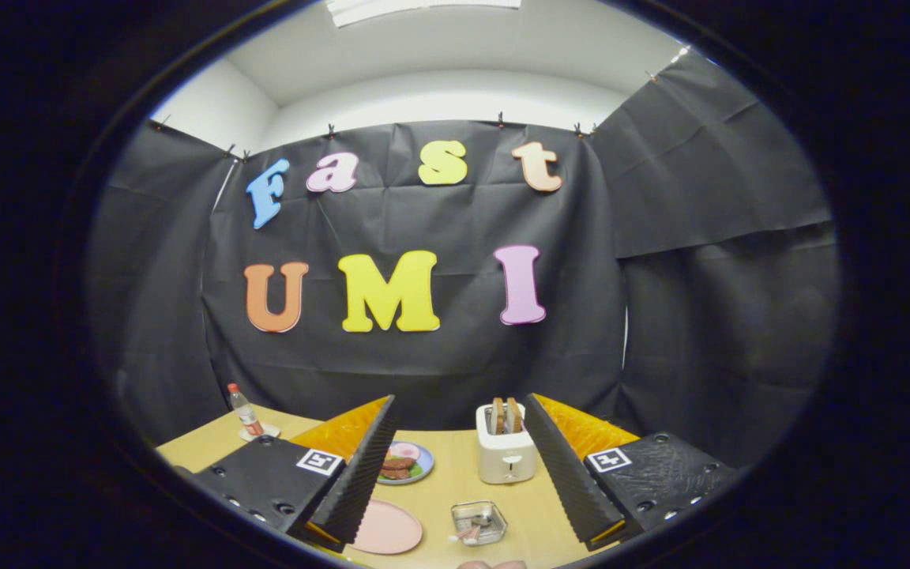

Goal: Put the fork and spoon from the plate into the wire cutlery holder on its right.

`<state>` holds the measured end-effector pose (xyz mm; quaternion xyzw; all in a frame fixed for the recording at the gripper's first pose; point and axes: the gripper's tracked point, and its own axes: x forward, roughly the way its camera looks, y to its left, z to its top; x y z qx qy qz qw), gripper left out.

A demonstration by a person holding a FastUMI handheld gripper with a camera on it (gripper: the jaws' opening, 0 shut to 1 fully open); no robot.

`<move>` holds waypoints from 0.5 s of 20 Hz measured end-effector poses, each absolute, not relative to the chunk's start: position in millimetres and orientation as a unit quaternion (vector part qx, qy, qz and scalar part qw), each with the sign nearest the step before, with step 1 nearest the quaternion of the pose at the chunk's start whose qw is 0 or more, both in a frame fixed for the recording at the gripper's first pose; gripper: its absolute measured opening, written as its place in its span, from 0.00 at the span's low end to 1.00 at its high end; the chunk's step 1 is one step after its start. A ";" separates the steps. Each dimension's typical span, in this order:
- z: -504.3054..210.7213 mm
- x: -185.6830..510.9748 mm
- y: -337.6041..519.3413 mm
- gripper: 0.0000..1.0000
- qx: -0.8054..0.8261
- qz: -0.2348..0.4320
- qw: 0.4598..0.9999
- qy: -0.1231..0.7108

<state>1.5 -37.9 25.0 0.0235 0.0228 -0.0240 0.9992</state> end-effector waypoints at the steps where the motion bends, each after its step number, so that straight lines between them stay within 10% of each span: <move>1: 28.3 1.4 -37.6 0.96 0.023 -0.024 0.999 0.019; 10: 50.2 -3.0 -38.9 0.96 0.007 -0.020 0.999 -0.028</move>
